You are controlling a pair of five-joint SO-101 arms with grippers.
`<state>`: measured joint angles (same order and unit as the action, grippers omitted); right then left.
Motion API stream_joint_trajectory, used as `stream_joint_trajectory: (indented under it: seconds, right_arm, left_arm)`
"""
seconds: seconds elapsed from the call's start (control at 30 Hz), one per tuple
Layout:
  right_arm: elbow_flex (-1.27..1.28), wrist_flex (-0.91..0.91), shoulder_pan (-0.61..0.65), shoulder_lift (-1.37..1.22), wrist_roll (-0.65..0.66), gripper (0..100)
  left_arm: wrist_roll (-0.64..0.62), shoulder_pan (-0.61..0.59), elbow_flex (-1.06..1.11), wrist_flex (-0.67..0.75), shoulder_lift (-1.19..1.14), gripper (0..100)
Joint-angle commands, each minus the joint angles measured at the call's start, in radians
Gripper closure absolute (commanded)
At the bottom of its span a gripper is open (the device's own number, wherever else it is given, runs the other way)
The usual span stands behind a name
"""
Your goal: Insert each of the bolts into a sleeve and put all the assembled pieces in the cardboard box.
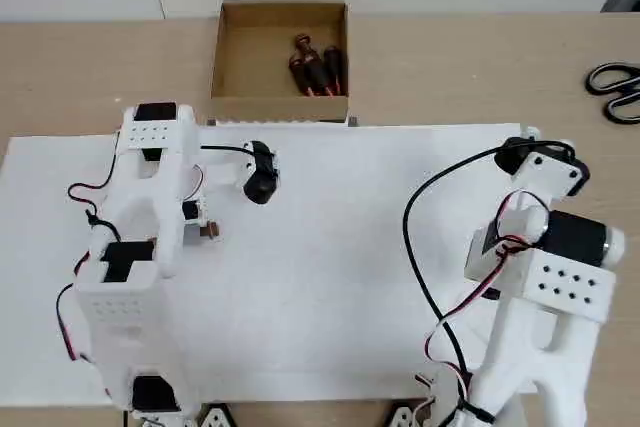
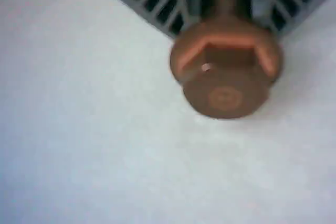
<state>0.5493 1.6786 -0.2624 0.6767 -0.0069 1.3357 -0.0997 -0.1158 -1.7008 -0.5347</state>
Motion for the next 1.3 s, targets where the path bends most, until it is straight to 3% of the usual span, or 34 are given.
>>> stream_joint_trajectory:
  seconds: [0.0, 0.13, 0.3, 0.6, 0.77, 0.9, 1.07, 1.27]
  right_arm:
    - [-0.003, -0.013, -0.005, 0.022, 0.012, 99.5]
    - [-0.003, -0.013, -0.005, 0.024, 0.012, 99.5]
    - [-0.003, -0.013, -0.004, 0.024, 0.014, 99.5]
    - [-0.003, -0.012, -0.002, 0.025, 0.012, 99.5]
    - [-0.003, -0.012, -0.002, 0.025, 0.012, 99.5]
    - [-0.006, -0.01, -0.002, 0.044, 0.012, 99.5]
    - [-0.009, -0.01, 0.016, 0.216, 0.089, 99.5]
    - [0.014, -0.071, 0.076, 0.503, 0.229, 99.5]
  left_arm:
    - [0.055, -0.002, -0.036, 0.04, 0.006, 99]
    - [0.014, -0.002, -0.174, -0.051, 0.006, 99]
    - [-0.081, -0.008, -0.309, -0.051, 0.063, 99]
    - [-0.345, 0.052, -0.317, -0.051, 0.345, 99]
    - [-0.641, 0.078, -0.268, -0.051, 0.506, 99]
    - [-0.692, 0.117, -0.183, -0.048, 0.654, 99]
    - [-0.881, 0.13, -0.024, -0.041, 0.876, 99]
    - [-1.043, 0.13, 0.248, 0.137, 1.172, 99]
